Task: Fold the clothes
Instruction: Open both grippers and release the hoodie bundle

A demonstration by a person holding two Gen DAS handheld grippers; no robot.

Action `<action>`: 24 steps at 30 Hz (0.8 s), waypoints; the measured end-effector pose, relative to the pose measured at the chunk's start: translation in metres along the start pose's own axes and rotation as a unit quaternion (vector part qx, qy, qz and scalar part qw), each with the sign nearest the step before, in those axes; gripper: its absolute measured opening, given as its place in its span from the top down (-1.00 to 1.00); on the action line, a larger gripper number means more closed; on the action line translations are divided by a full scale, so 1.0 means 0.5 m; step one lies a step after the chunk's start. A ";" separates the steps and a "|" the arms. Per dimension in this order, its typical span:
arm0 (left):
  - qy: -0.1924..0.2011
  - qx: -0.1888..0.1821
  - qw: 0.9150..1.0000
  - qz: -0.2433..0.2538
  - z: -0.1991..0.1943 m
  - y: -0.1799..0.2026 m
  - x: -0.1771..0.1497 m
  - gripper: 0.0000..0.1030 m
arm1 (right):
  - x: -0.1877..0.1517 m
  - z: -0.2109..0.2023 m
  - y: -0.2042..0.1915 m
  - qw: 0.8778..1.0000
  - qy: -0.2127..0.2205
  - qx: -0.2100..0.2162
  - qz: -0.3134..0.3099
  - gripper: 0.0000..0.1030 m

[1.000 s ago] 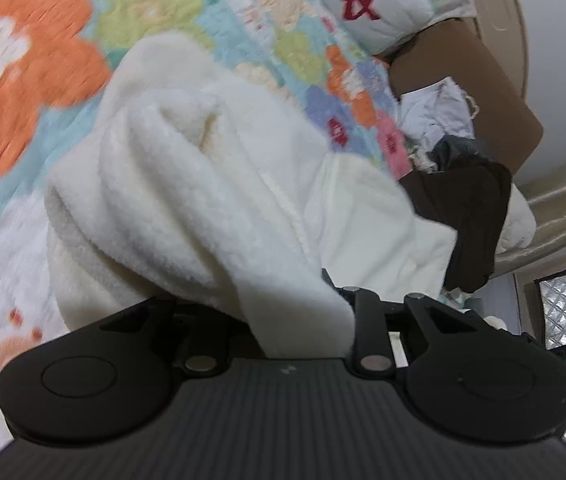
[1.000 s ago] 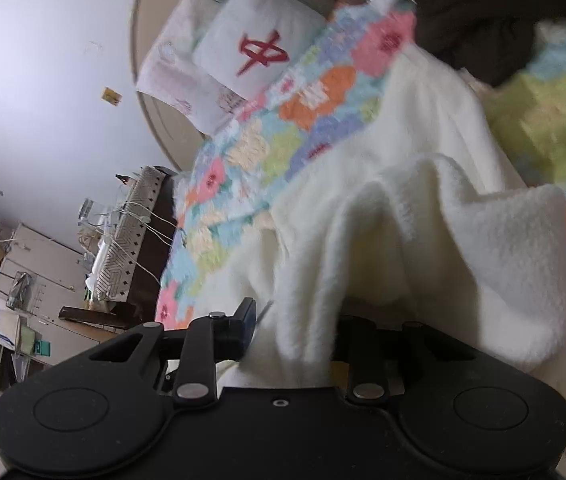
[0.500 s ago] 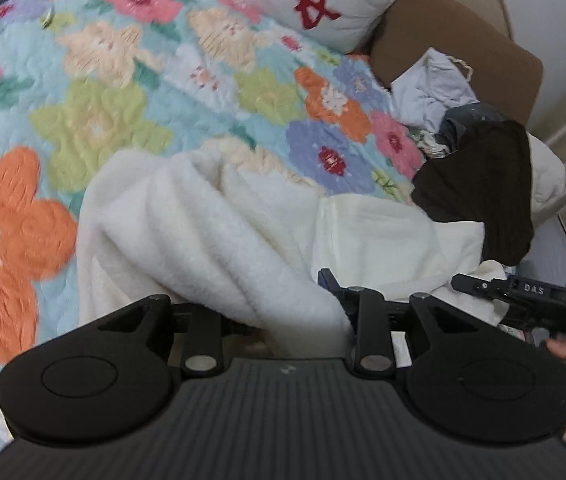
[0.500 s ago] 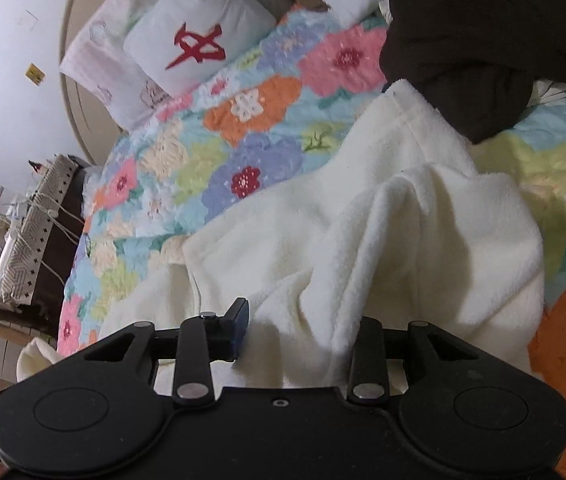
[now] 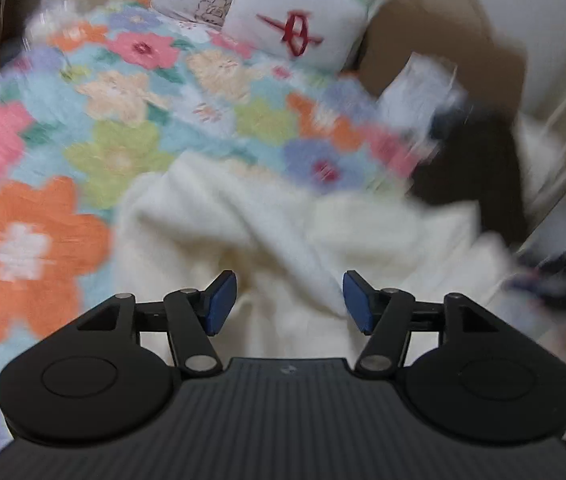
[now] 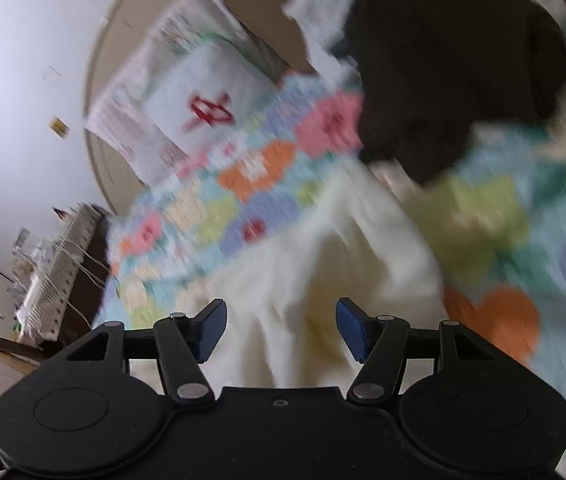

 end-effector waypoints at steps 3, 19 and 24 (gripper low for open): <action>-0.005 -0.012 0.999 0.031 -0.009 0.042 -0.051 -0.20 | -0.032 -0.029 0.034 0.999 -0.009 -0.038 -0.012 -0.28; -0.037 0.052 0.995 0.077 0.087 0.083 -0.136 0.23 | -0.219 0.120 -0.146 0.971 -0.156 0.061 -0.172 -0.53; -0.018 0.032 0.997 0.069 0.090 0.090 -0.093 0.60 | -0.179 0.116 -0.192 0.971 -0.071 0.091 -0.207 0.55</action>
Point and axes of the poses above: each gripper's, at about its wrist camera, not at the fingertips, and z roughly the way its jaws point, y to its right, x to its top, the point moved 7 cm from there along z, roughly the way its jaws point, and after that the axes turned 7 degrees about -x, right-handed, at the moved point
